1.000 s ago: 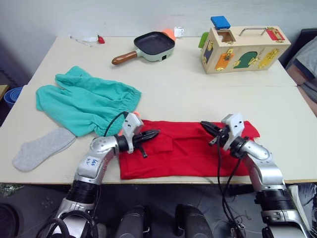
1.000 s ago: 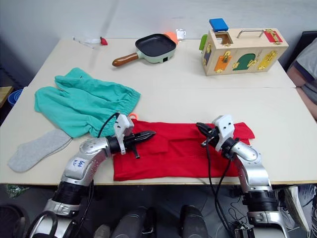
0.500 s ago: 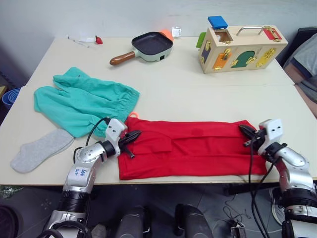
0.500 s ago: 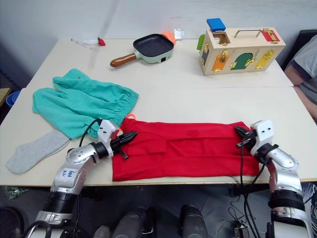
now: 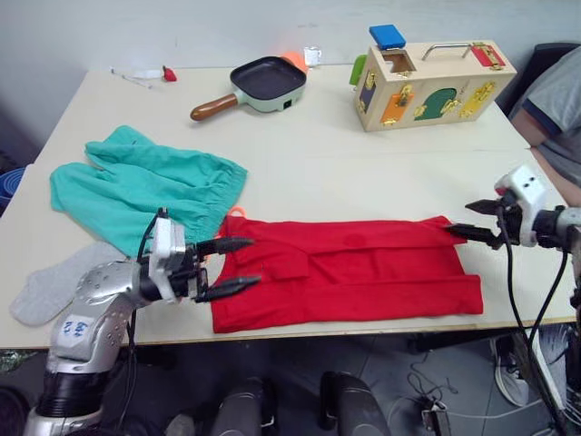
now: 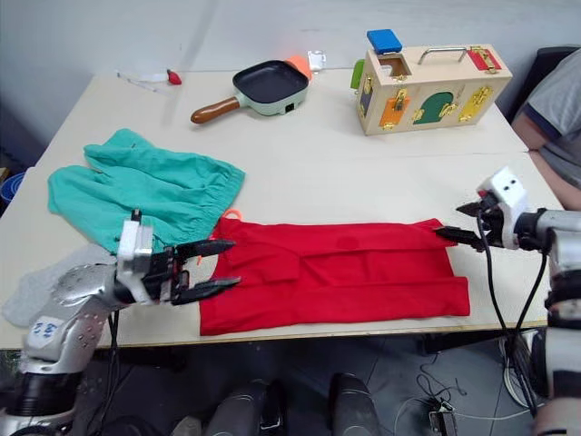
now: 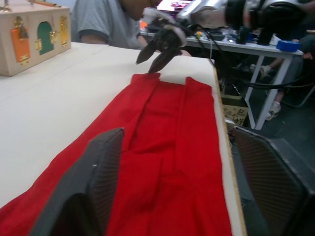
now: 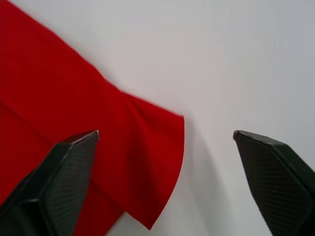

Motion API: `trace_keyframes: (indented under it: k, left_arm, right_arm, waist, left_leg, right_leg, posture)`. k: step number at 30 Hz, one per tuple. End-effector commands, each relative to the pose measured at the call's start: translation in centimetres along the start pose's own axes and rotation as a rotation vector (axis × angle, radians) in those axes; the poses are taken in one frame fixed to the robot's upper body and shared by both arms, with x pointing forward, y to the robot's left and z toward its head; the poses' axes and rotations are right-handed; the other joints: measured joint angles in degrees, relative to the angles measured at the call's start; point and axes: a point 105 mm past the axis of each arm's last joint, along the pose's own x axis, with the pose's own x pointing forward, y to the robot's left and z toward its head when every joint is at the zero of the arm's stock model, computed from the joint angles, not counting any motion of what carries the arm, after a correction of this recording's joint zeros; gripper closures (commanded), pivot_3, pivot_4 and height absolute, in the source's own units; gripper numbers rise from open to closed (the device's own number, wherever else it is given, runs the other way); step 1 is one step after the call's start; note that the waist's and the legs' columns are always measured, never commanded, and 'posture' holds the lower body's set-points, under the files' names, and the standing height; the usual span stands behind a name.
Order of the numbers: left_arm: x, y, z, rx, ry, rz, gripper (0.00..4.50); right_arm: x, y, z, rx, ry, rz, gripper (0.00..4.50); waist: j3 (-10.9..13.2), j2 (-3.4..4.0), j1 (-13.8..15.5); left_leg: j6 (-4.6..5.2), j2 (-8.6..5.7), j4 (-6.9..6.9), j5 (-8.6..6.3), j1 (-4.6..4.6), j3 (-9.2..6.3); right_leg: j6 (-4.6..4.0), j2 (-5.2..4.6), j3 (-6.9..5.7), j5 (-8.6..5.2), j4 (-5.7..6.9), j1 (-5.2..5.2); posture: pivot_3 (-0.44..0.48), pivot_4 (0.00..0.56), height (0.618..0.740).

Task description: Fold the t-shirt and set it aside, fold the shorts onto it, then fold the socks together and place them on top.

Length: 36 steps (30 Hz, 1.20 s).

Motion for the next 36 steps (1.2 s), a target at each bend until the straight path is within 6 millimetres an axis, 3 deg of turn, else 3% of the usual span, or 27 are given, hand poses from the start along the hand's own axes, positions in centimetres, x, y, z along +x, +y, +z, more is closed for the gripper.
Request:
trace_keyframes:
  k: [1,4,7,18,21,31,36]
  left_arm:
    - [-0.1,-0.8,0.7,0.024,-0.014,-0.035,0.04]
    - [-0.2,-0.9,0.3,0.018,-0.002,-0.034,0.04]
    - [-0.3,-0.9,0.2,0.012,0.001,-0.020,0.00]
    - [-1.2,-0.7,0.2,0.015,0.031,-0.008,0.00]
    - [-1.2,-0.2,0.4,0.029,0.028,0.007,0.00]
    - [-1.0,1.3,0.5,0.048,0.012,0.055,0.00]
    - [-0.7,2.0,0.5,0.051,0.008,0.066,0.00]
  right_arm:
    - [0.0,-0.3,-0.2,0.017,0.070,-0.007,0.15]
    - [0.6,-0.3,-0.4,0.020,0.098,-0.007,0.15]
    - [1.2,1.2,-0.3,0.059,0.130,0.107,0.75]
    - [0.9,1.9,0.3,0.026,0.183,0.173,4.42]
    - [0.5,0.5,0.1,-0.084,0.246,0.079,4.42]
    - [0.7,-3.9,4.6,-0.335,0.109,-0.361,4.42]
    - [1.4,-3.6,5.9,-0.301,0.003,-0.368,4.42]
  waist:
    - [0.00,0.01,0.16]
    - [0.00,0.01,0.20]
    - [0.00,0.01,0.05]
    - [0.00,0.00,-0.01]
    - [0.00,0.00,0.03]
    - [0.01,0.01,-0.21]
    - [0.03,0.04,-0.34]
  left_leg:
    - [0.00,0.00,0.00,0.00,-0.01,-0.01]
    - [0.01,-0.02,0.00,0.00,-0.04,-0.01]
    - [0.02,-0.04,0.02,-0.01,-0.04,0.00]
    - [-0.02,0.01,0.02,-0.02,-0.02,-0.01]
    - [-0.03,-0.01,0.02,-0.03,-0.02,-0.01]
    - [-0.16,-0.02,-0.07,-0.05,-0.06,0.04]
    - [-0.11,-0.01,-0.07,0.06,-0.07,0.09]
  right_leg:
    - [0.00,0.00,-0.01,0.00,0.00,0.00]
    - [0.00,-0.01,-0.02,0.00,-0.01,0.00]
    - [0.01,0.00,-0.01,0.01,-0.02,0.02]
    - [0.01,0.03,-0.01,0.01,0.02,0.00]
    - [0.01,0.00,0.00,0.01,0.02,0.00]
    - [-0.03,0.07,0.03,-0.02,0.04,-0.13]
    - [-0.03,0.13,0.03,-0.02,0.07,-0.13]
  posture:
    - [0.000,0.150,0.740]
    - [0.000,0.150,0.740]
    - [0.000,0.150,0.740]
    - [0.000,0.150,0.740]
    - [0.000,0.150,0.740]
    - [0.000,0.150,0.740]
    - [0.000,0.150,0.740]
